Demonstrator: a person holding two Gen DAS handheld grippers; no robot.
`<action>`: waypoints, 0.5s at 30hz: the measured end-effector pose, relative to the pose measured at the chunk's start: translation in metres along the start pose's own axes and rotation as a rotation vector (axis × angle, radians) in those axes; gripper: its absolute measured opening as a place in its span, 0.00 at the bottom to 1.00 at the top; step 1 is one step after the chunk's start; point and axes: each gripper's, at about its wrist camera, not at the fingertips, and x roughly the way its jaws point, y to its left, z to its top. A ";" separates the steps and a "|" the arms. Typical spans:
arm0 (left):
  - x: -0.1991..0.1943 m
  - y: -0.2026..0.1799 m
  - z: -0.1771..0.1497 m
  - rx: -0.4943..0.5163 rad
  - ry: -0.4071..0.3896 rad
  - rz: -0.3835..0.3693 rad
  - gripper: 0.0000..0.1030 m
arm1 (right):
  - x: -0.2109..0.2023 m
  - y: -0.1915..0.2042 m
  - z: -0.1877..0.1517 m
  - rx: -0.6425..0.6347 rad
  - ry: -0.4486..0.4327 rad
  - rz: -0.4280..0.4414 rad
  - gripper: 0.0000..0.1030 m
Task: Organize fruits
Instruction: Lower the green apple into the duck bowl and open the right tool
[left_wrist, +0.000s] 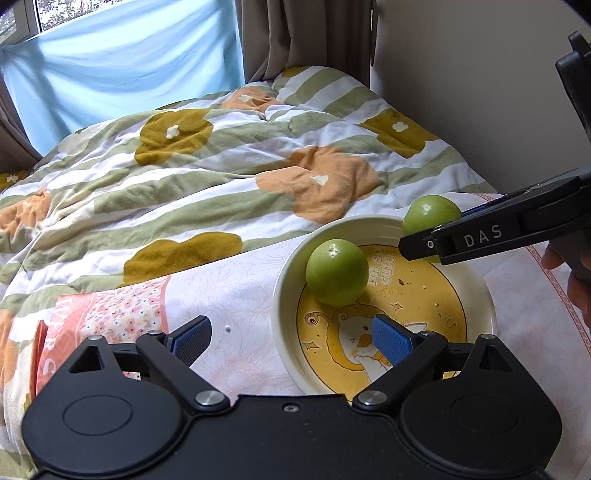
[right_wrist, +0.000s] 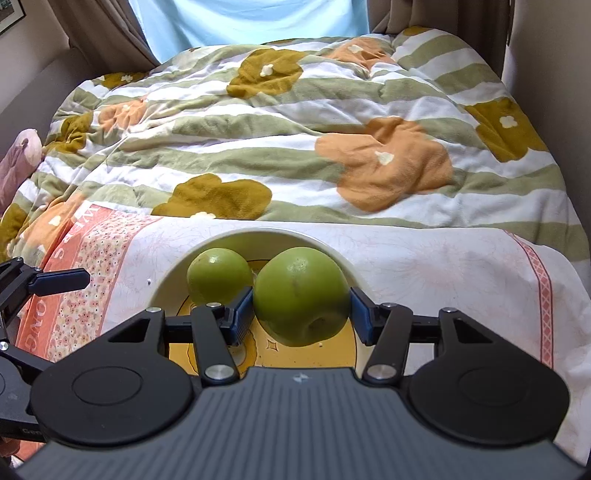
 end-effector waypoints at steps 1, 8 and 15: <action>-0.001 0.002 -0.002 -0.008 0.001 0.002 0.93 | 0.004 0.002 0.000 -0.018 -0.001 0.000 0.67; -0.001 0.012 -0.006 -0.044 0.017 0.011 0.93 | 0.022 0.008 -0.006 -0.084 0.005 -0.004 0.67; -0.003 0.011 -0.009 -0.054 0.022 0.011 0.93 | 0.018 0.004 -0.012 -0.087 -0.045 0.000 1.00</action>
